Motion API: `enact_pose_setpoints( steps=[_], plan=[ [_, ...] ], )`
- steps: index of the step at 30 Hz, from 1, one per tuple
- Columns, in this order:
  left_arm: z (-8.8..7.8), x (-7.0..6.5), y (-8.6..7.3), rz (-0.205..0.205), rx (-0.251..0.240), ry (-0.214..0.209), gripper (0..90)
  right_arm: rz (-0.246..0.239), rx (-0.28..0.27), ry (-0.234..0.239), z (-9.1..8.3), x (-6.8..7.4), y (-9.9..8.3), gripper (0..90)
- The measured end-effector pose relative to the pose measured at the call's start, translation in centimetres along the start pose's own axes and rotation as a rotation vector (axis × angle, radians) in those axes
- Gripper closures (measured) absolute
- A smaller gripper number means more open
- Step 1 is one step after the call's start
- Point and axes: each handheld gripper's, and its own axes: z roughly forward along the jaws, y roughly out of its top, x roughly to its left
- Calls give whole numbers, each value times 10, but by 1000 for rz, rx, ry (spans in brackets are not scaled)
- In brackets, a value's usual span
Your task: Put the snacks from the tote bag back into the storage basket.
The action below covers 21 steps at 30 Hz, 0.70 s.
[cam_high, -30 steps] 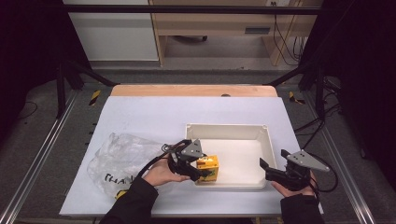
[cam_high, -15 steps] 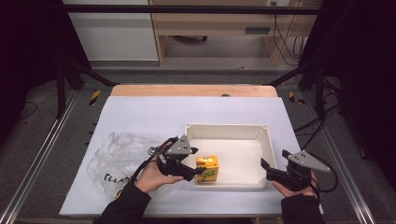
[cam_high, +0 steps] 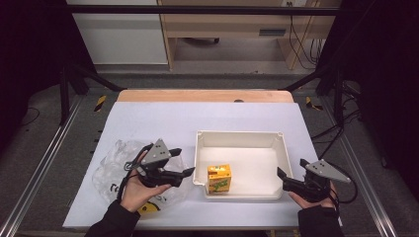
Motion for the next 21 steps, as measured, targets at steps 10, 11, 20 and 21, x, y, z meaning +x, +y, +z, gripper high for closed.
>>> enact_pose_setpoints(
  steps=[10,11,20,21],
  plan=[
    [-32,16,-36,-47,-1,123,232,2,-3,-10,-1,-1,-1,144],
    [-35,17,-40,-49,0,134,229,2,-5,-12,-1,-1,-1,144],
    [-72,34,-74,-158,-62,235,220,5,-4,-23,-1,-2,-3,144],
    [-74,36,-78,-169,-66,241,220,4,-5,-22,-1,-2,-3,144]
  ],
)
